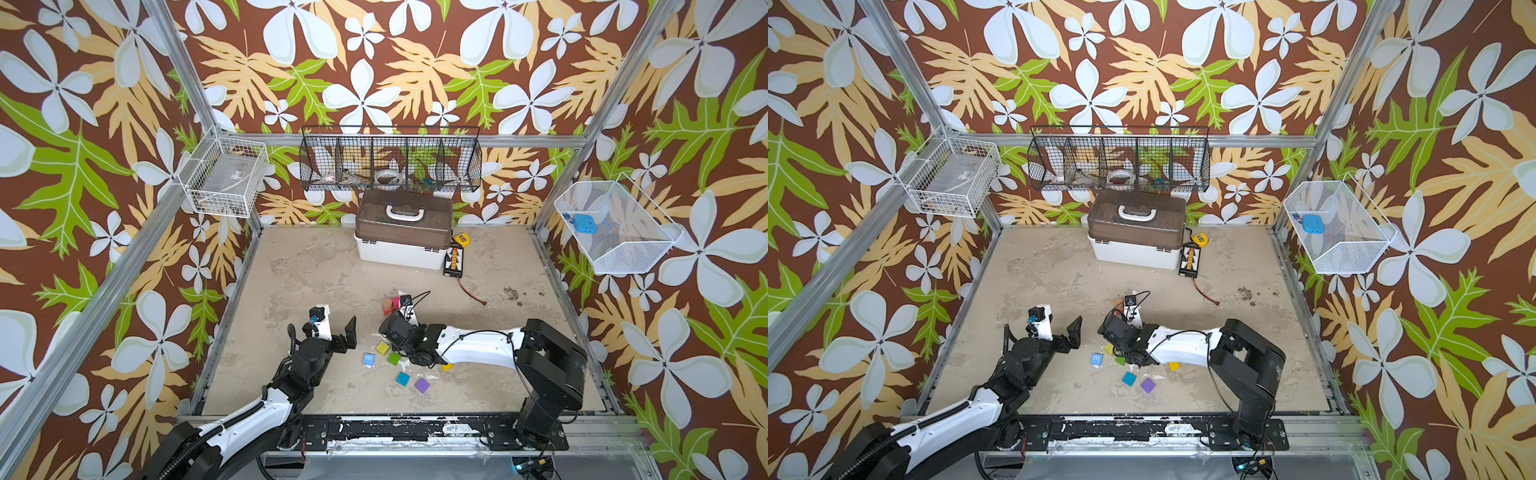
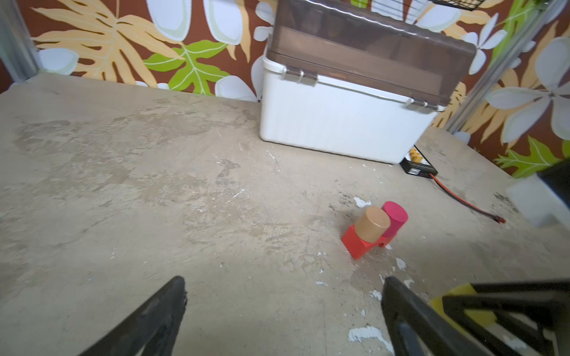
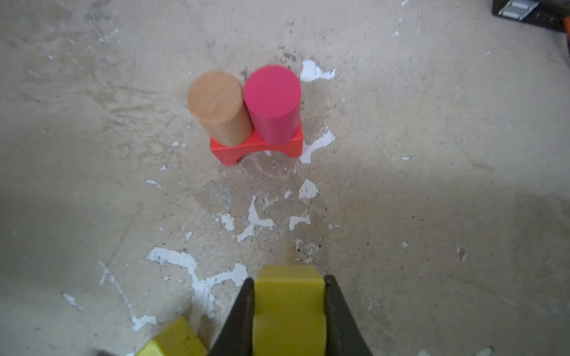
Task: Build the wood block tower
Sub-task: 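Close the right gripper on the yellow rectangular block, then lift and carry the yellow block with the right gripper over the stack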
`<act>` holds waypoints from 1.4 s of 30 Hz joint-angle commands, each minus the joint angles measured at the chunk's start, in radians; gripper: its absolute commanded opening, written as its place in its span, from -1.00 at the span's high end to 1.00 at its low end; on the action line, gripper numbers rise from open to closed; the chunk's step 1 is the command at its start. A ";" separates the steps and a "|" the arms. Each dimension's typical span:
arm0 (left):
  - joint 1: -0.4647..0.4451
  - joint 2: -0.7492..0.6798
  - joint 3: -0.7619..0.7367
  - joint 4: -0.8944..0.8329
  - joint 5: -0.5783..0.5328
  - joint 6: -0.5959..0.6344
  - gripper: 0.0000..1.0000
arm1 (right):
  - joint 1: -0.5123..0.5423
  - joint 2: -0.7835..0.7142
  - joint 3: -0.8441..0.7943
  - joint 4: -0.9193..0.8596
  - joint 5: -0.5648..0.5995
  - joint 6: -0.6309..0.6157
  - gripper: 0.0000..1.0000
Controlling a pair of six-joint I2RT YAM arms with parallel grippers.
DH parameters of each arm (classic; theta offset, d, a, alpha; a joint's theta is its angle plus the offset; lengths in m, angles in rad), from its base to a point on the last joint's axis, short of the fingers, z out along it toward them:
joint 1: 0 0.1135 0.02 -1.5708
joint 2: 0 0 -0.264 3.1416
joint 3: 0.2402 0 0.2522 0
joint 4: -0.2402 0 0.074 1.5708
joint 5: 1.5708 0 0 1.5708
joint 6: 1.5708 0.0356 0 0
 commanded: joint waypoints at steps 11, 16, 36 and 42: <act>-0.001 0.017 -0.004 0.085 0.122 0.045 -0.99 | -0.208 -0.035 0.163 -0.063 -0.181 -0.317 0.75; -0.001 0.035 0.005 0.082 0.115 0.044 -1.00 | -0.211 0.018 0.243 -0.088 -0.190 -0.364 0.75; -0.001 0.066 0.019 0.076 0.113 0.042 -0.99 | -0.211 0.124 0.337 -0.112 -0.238 -0.372 0.77; -0.001 0.074 0.024 0.075 0.111 0.041 -1.00 | -0.212 0.138 0.353 -0.126 -0.228 -0.350 0.77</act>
